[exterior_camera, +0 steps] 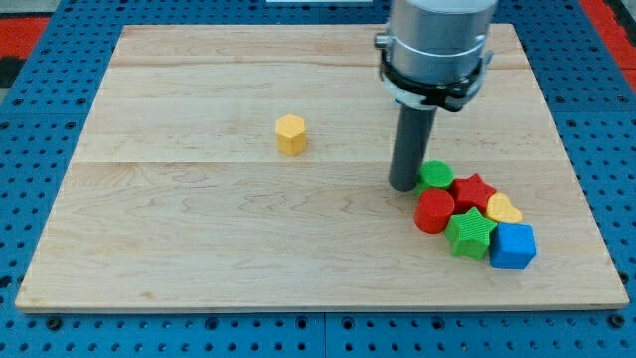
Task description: Move the yellow hexagon to the bottom center
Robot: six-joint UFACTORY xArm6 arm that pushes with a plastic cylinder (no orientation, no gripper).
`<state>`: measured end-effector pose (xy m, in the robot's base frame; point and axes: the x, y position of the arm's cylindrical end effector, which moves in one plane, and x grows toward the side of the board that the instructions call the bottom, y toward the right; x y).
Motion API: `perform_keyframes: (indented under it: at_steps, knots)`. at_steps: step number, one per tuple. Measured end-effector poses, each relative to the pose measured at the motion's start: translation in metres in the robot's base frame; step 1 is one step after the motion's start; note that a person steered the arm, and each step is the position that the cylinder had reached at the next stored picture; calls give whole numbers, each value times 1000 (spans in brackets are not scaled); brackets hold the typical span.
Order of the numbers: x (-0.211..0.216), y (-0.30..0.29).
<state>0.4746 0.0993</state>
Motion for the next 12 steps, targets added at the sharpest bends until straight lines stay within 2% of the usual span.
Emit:
perform_keyframes:
  at_steps: [1, 2, 3, 4, 6, 8, 9, 11, 12]
  knots:
    - [-3, -20]
    - [-43, -38]
    - [-110, -36]
    - [-140, -91]
    - [-72, -141]
    - [-22, -160]
    - [-12, -184]
    - [40, -171]
    - [46, -177]
